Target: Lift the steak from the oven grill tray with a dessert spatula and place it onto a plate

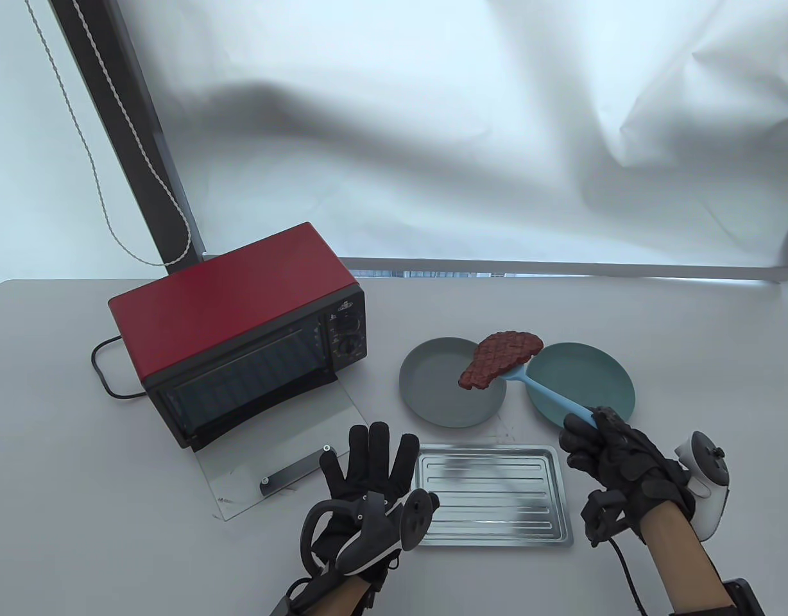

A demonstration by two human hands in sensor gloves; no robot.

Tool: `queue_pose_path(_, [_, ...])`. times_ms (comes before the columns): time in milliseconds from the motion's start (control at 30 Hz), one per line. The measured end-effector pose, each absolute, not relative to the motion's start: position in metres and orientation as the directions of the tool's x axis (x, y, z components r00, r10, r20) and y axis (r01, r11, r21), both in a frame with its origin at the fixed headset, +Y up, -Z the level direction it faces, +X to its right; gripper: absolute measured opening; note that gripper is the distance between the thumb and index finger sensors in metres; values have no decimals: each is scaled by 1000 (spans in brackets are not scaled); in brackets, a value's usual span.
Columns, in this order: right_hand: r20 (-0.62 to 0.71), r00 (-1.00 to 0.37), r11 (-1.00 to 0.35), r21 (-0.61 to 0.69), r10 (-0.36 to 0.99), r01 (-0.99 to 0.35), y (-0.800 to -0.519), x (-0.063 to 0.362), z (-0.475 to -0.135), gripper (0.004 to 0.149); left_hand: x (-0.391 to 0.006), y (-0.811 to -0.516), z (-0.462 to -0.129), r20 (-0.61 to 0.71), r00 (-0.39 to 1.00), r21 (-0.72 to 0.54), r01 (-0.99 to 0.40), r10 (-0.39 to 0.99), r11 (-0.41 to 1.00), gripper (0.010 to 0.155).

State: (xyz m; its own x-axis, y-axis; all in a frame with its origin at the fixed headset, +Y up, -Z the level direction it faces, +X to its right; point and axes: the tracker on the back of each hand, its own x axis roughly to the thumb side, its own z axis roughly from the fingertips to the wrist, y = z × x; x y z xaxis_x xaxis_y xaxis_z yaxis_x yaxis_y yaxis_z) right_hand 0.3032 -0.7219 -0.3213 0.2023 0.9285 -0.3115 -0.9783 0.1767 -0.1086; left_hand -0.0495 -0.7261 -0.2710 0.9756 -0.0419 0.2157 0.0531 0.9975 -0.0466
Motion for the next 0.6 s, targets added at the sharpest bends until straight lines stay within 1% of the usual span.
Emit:
queue_pose_path(300, [-401,197,182,-76,894,-980,-745,275,-340,53,-51,-725,-271,216,976,-51,44,-32,998,84])
queue_pose_path(600, [-444,168,178,-21,880,-984,-750,253,-349,55,-51,-724,-271,213,977,-37,42,-33,998,83])
